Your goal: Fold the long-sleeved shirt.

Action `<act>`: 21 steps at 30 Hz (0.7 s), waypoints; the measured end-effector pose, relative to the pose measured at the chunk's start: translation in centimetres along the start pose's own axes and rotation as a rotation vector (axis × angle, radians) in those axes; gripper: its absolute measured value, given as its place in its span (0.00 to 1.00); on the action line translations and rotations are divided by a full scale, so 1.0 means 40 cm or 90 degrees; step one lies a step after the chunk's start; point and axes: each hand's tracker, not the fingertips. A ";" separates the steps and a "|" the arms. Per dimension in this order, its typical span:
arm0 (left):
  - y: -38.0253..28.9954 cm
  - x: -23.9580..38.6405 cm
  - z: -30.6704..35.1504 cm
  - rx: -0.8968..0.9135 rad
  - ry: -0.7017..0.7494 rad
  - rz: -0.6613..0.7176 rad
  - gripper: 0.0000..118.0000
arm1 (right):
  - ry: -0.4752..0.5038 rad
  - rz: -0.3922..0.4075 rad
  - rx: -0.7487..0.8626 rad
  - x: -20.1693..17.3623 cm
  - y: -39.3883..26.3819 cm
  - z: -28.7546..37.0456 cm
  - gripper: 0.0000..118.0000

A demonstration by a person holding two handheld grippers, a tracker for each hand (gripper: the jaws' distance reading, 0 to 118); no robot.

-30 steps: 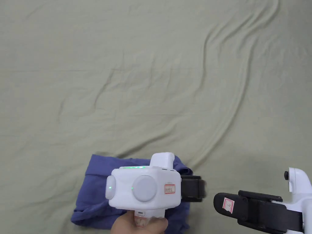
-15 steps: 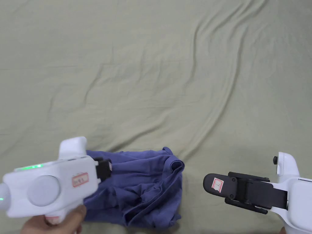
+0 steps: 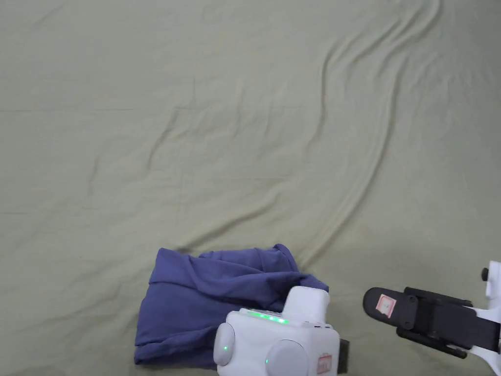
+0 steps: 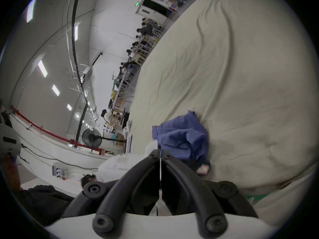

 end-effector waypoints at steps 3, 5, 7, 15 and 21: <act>0.012 -0.012 0.107 0.059 -0.058 -0.001 0.00 | -0.012 0.035 0.027 -0.041 0.029 -0.001 0.02; 0.031 -0.068 0.194 0.115 -0.047 0.041 0.00 | -0.033 0.071 0.029 -0.077 0.043 -0.032 0.02; 0.049 -0.153 0.286 0.154 -0.017 0.091 0.00 | -0.071 0.101 0.002 -0.111 0.049 -0.099 0.02; 0.034 -0.437 0.482 0.204 0.190 0.227 0.00 | -0.355 0.159 -0.200 -0.083 -0.034 -0.479 0.02; 0.004 -0.453 0.457 0.176 0.178 0.261 0.00 | -0.392 0.170 -0.237 -0.025 -0.060 -0.548 0.02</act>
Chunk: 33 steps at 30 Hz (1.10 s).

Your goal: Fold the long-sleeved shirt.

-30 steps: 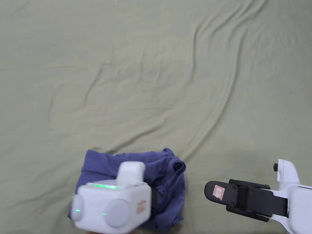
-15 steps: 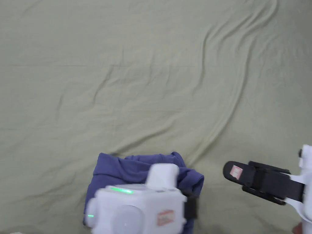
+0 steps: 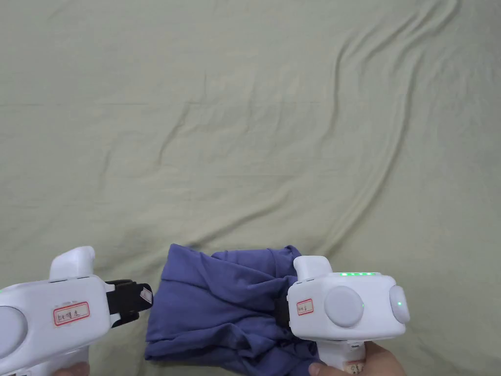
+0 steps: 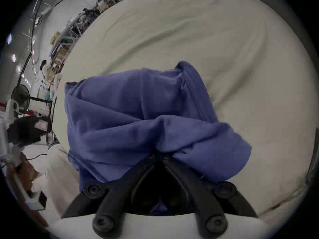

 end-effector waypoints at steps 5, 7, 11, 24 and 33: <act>0.004 0.004 -0.030 -0.007 -0.002 0.009 0.05 | 0.038 -0.014 0.011 0.033 -0.014 -0.003 0.02; 0.011 -0.001 -0.055 -0.021 -0.020 0.029 0.87 | 0.054 -0.030 0.009 0.049 -0.014 -0.003 0.02; -0.002 0.007 -0.111 -0.095 -0.089 0.084 1.00 | 0.074 -0.038 0.010 0.067 -0.017 -0.003 0.02; -0.003 0.038 -0.102 -0.055 -0.050 -0.076 0.06 | 0.099 -0.061 -0.007 0.071 -0.002 0.019 0.02; 0.138 -0.140 0.078 0.048 0.101 -0.059 0.06 | 0.152 0.053 0.108 -0.155 0.045 0.163 0.02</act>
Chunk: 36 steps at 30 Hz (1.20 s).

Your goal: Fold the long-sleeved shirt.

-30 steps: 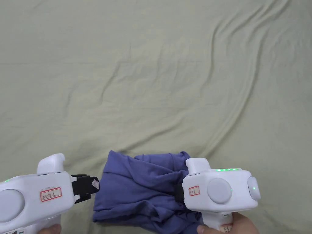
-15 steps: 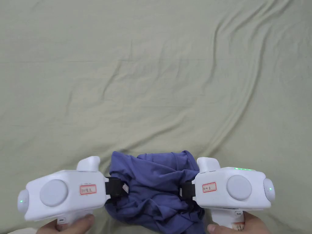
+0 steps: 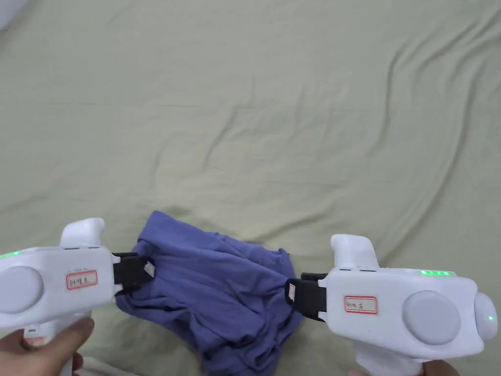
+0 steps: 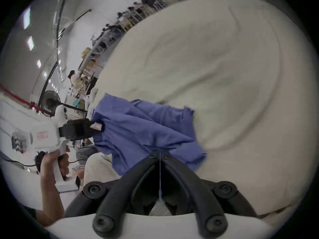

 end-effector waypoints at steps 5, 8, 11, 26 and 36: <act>0.090 -0.199 0.035 0.007 0.140 0.041 0.06 | 0.051 0.051 -0.009 -0.266 0.072 -0.105 0.02; 0.142 -0.319 0.041 -0.014 0.222 0.048 0.06 | 0.088 0.114 -0.006 -0.429 0.082 -0.136 0.02; 0.165 -0.395 0.027 -0.042 0.317 0.029 0.06 | 0.124 0.154 -0.018 -0.534 0.069 -0.144 0.02; 0.143 -0.252 0.130 0.108 0.332 -0.002 1.00 | 0.133 0.139 -0.022 -0.472 0.073 -0.088 0.02; 0.195 0.244 0.262 0.371 0.127 -0.116 0.00 | -0.099 0.103 0.263 -0.133 0.252 0.235 0.03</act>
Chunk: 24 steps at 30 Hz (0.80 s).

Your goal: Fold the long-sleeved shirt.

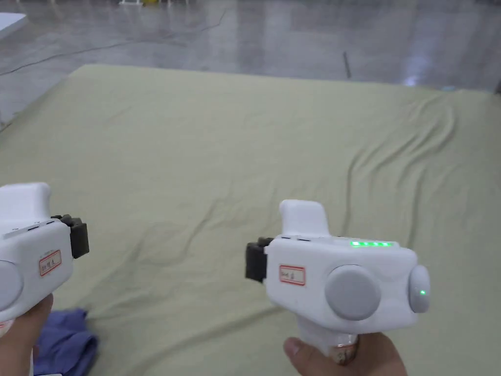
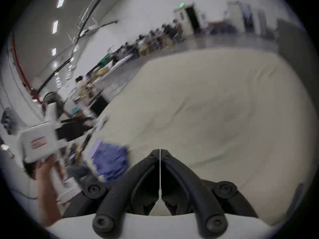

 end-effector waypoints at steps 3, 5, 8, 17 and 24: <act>0.073 0.125 0.030 0.078 -0.038 -0.013 0.00 | -0.062 -0.023 0.104 0.109 0.102 0.102 0.03; 0.123 0.204 0.047 0.099 -0.047 -0.014 0.00 | -0.105 -0.013 0.168 0.156 0.159 0.168 0.03; 0.189 0.302 0.079 0.151 -0.076 -0.015 0.00 | -0.181 0.020 0.242 0.200 0.225 0.256 0.03; 0.271 0.451 0.147 0.172 -0.170 0.015 0.00 | -0.217 0.045 0.322 0.255 0.291 0.372 0.03; 0.275 0.479 0.185 0.209 -0.135 -0.023 0.00 | -0.219 0.054 0.327 0.264 0.289 0.374 0.03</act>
